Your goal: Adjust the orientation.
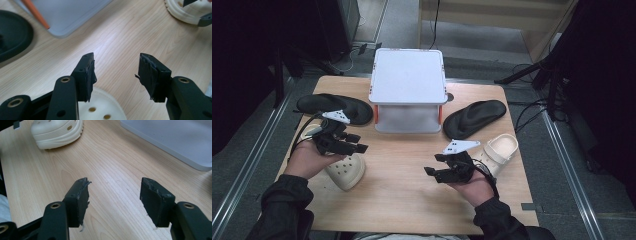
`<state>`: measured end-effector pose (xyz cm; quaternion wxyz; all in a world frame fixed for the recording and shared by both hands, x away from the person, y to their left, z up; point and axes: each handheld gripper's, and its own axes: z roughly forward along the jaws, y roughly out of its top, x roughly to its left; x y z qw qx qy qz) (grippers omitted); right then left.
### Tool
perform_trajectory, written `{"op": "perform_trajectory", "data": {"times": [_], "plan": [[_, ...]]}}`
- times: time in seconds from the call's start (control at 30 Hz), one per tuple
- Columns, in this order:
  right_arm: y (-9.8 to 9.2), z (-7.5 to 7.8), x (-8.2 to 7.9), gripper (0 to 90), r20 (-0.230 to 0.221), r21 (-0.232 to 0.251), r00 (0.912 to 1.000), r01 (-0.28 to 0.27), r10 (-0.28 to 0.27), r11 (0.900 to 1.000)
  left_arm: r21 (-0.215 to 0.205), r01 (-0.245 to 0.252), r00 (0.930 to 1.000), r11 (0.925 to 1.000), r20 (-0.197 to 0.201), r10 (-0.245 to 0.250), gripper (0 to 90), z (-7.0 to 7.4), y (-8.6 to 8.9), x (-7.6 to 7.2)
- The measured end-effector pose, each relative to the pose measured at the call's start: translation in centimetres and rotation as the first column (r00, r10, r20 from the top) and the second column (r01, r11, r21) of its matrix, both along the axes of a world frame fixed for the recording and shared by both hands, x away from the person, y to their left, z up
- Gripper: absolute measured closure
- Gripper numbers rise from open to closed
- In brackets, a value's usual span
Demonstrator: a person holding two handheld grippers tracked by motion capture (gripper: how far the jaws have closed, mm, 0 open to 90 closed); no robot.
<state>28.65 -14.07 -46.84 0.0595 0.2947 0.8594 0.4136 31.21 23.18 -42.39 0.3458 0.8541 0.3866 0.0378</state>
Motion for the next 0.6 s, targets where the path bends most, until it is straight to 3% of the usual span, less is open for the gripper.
{"op": "perform_trajectory", "data": {"times": [0.23, 0.4, 0.57, 0.6], "plan": [[0.2, 0.1, 0.3, 41.5, -0.001, 0.015, 1.0, -0.007, 0.007, 1.0, -0.003, -0.062, 0.9981, 0.9981, 0.004, 0.062, 47.4, 0.5, 2.1, -0.5], [0.6, 0.1, 0.7, 41.9, -0.001, 0.022, 0.9996, -0.029, 0.029, 0.999, 0.02, -0.105, 0.9945, 0.9943, 0.003, 0.105, 47.4, 0.5, 4.1, -0.8], [1.1, 0.2, 0.8, 42.1, 0.001, 0.022, 0.999, -0.045, 0.045, 0.999, 0.017, -0.161, 0.9868, 0.9867, -0.009, 0.162, 47.2, 0.3, 6.1, -1.0], [1.2, 0.2, 0.9, 42.1, 0.002, 0.024, 0.9989, -0.047, 0.047, 0.999, 0.021, -0.185, 0.9826, 0.9824, -0.01, 0.186, 47.2, 0.1, 6.9, -1.2]]}}
